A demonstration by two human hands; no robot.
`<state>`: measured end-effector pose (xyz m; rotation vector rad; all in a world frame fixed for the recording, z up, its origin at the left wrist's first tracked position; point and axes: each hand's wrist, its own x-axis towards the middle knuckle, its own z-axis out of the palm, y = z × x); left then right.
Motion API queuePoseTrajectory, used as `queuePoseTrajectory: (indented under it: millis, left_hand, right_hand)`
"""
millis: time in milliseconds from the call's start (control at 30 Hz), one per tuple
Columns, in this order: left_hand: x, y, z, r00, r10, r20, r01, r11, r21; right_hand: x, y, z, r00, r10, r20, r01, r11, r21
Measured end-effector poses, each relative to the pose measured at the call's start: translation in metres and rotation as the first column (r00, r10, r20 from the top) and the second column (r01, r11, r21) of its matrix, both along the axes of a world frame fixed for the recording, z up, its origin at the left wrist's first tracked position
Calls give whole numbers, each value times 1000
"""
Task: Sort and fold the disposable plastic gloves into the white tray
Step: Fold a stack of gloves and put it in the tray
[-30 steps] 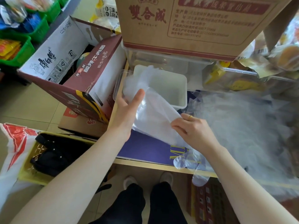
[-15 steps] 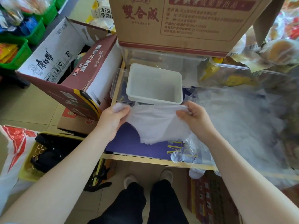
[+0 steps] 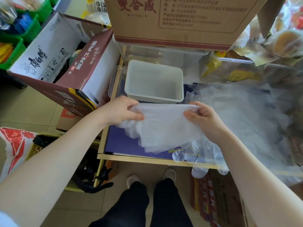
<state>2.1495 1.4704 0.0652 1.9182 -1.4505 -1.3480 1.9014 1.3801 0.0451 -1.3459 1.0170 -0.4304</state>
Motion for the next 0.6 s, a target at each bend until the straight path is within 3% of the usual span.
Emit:
queuePoseTrajectory:
  millis: [100, 200, 300, 400, 500, 567, 600]
  left_hand:
    - [-6, -1, 2, 1000, 11, 4, -11, 1000, -14]
    - [-12, -6, 8, 995, -60, 74, 62, 998, -30]
    - [-11, -11, 14, 985, -115, 132, 122, 991, -46]
    - [-4, -11, 14, 994, -57, 92, 64, 995, -77]
    - [-4, 0, -2, 948, 239, 210, -175, 943, -284]
    - [-14, 14, -14, 854, 462, 239, -277, 793, -542]
    - [-23, 20, -18, 826, 528, 197, -332, 739, -586]
  right_hand:
    - [-1, -3, -11, 922, 112, -370, -175, 974, -141]
    - [14, -4, -1, 769, 225, -598, -470, 833, -291]
    - [35, -2, 9, 723, 383, -574, -609, 746, -270]
    - [46, -2, 6, 795, 389, -465, -510, 844, -165]
    - [50, -2, 1, 844, 325, -425, -401, 911, -99]
    - [52, 1, -5, 877, 266, -401, -328, 940, -93]
    - [54, 4, -7, 894, 238, -379, -290, 953, -87]
